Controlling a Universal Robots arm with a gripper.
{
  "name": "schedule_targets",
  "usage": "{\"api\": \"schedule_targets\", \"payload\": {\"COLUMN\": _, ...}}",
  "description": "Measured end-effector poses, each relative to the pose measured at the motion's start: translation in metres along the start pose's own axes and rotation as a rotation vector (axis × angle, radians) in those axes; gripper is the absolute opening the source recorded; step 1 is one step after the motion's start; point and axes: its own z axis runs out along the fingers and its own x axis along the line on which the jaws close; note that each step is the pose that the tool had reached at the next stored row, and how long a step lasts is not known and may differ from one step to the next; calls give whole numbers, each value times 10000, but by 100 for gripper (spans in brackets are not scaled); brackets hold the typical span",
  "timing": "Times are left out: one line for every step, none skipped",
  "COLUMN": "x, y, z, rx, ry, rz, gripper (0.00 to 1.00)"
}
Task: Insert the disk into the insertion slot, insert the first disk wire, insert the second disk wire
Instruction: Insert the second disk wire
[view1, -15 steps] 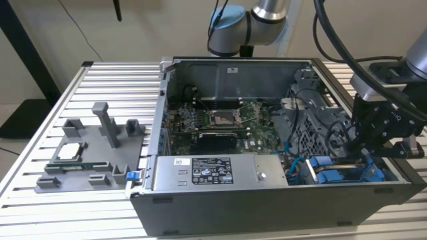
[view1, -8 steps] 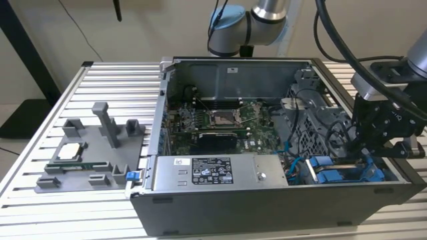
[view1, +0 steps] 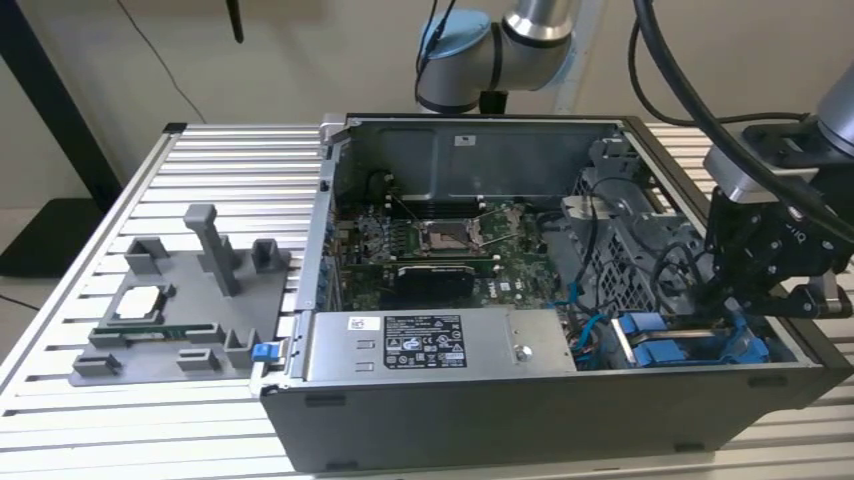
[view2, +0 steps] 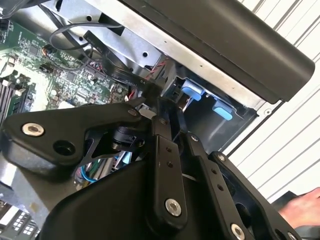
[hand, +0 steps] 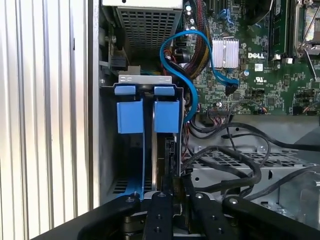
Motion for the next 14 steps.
{"api": "schedule_targets", "payload": {"x": 1, "y": 0, "z": 0, "rx": 0, "ry": 0, "rz": 0, "gripper": 0}}
{"api": "schedule_targets", "payload": {"x": 2, "y": 0, "z": 0, "rx": 0, "ry": 0, "rz": 0, "gripper": 0}}
{"api": "schedule_targets", "payload": {"x": 4, "y": 0, "z": 0, "rx": 0, "ry": -1, "rz": 0, "gripper": 0}}
{"api": "schedule_targets", "payload": {"x": 5, "y": 0, "z": 0, "rx": 0, "ry": -1, "rz": 1, "gripper": 0}}
{"api": "schedule_targets", "payload": {"x": 5, "y": 0, "z": -1, "rx": 0, "ry": -2, "rz": 2, "gripper": 0}}
{"api": "schedule_targets", "payload": {"x": 5, "y": 1, "z": -10, "rx": 1, "ry": -3, "rz": 2, "gripper": 0}}
{"api": "schedule_targets", "payload": {"x": 5, "y": 1, "z": -13, "rx": 0, "ry": -6, "rz": 2, "gripper": 0}}
{"api": "schedule_targets", "payload": {"x": 5, "y": 1, "z": -13, "rx": 1, "ry": -8, "rz": 2, "gripper": 0}}
{"api": "schedule_targets", "payload": {"x": 5, "y": 1, "z": -13, "rx": 5, "ry": -9, "rz": 2, "gripper": 0}}
{"api": "schedule_targets", "payload": {"x": 6, "y": 0, "z": -14, "rx": 7, "ry": -7, "rz": 2, "gripper": 0}}
{"api": "schedule_targets", "payload": {"x": 7, "y": 0, "z": -15, "rx": 9, "ry": -7, "rz": 5, "gripper": 0}}
{"api": "schedule_targets", "payload": {"x": 7, "y": 1, "z": -15, "rx": 12, "ry": -7, "rz": 7, "gripper": 0}}
{"api": "schedule_targets", "payload": {"x": 7, "y": 1, "z": -19, "rx": 14, "ry": -6, "rz": 8, "gripper": 0}}
{"api": "schedule_targets", "payload": {"x": 7, "y": 1, "z": -21, "rx": 17, "ry": -7, "rz": 8, "gripper": 0}}
